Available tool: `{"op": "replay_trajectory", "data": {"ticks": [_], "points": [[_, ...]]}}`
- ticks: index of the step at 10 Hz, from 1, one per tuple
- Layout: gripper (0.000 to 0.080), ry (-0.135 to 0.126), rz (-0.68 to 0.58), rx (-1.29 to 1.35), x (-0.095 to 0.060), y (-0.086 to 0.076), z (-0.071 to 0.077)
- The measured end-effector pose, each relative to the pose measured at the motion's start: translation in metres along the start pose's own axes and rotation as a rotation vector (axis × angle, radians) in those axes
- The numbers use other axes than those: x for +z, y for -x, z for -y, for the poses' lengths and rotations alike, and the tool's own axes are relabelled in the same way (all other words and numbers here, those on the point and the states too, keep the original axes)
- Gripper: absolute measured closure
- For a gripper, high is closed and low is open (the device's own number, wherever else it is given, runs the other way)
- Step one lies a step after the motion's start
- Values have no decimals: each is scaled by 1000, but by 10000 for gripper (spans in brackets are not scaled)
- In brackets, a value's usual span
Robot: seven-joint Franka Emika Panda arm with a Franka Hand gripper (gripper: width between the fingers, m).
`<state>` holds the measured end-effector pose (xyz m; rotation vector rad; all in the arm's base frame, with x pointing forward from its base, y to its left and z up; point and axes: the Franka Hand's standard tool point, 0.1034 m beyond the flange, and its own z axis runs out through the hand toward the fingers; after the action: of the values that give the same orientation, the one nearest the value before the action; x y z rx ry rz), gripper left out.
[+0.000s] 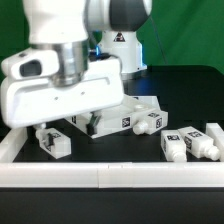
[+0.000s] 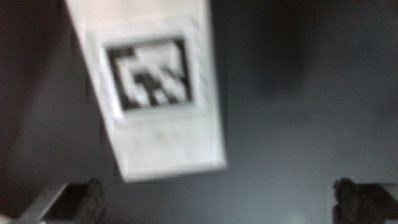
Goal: Assemble one leg
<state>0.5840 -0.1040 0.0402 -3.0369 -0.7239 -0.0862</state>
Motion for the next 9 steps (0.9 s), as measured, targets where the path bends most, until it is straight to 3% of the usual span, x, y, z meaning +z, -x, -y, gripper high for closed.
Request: {"op": "replay_trajectory", "data": {"ticks": [2,4,5,6,9], "points": [[150,-8,-2,125,-19,-23,38],[150,-7,-18,246,-25,-63,82],[150,-5,-28,247,-21,-78,88],[150,-3,-39,247,-12,-75,82],[150,-5,-37,249,-13,-76,83]]}}
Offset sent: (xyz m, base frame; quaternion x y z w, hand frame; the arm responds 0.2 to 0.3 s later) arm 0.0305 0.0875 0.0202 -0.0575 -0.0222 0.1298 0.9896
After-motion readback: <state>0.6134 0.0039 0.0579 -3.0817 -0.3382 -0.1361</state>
